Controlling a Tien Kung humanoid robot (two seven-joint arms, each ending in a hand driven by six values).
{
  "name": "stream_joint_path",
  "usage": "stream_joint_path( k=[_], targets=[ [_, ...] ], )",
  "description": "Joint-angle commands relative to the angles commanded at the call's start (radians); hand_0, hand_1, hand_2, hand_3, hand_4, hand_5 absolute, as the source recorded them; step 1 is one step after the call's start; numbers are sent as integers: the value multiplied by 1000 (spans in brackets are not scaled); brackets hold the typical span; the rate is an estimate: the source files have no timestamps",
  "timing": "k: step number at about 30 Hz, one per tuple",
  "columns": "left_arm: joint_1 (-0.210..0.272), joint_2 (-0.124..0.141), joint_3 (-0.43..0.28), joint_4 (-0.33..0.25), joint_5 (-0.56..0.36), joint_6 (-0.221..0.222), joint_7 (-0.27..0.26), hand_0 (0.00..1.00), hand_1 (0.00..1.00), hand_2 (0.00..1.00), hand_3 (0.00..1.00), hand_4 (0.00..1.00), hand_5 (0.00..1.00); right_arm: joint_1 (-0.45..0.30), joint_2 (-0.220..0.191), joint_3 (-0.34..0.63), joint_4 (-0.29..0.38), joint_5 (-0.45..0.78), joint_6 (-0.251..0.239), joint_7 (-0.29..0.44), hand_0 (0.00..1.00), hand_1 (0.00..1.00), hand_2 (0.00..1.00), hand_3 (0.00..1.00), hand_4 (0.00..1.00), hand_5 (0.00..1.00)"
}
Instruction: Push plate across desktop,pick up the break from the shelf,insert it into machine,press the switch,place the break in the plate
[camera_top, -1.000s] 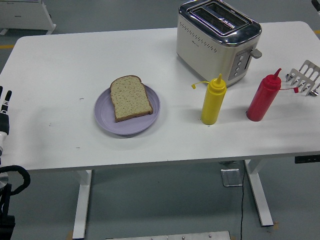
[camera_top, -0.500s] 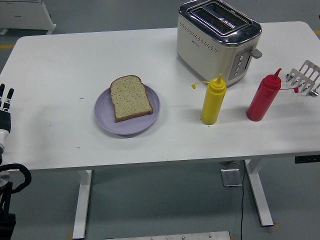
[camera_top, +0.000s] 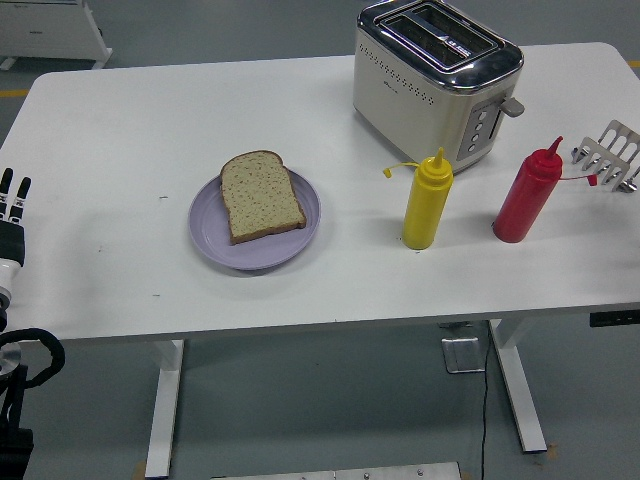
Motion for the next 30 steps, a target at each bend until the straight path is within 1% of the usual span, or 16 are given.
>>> stream_joint_path(
  k=[7, 17, 30],
  targets=[
    [4, 1, 1, -1, 0, 0, 1, 826, 893, 892, 785, 628, 998, -31, 15, 26, -5, -5, 6, 0, 831, 787, 774, 774, 378, 513],
    [11, 1, 1, -1, 1, -2, 2, 826, 892, 891, 784, 628, 998, -57, 27, 44, -10, -5, 10, -3, 830, 787, 773, 773, 378, 511],
    [13, 4, 3, -17, 2, -5, 4, 826, 890, 891, 784, 630, 998, -63, 31, 56, -12, 3, 12, -4, 828, 786, 774, 773, 381, 514]
  ],
)
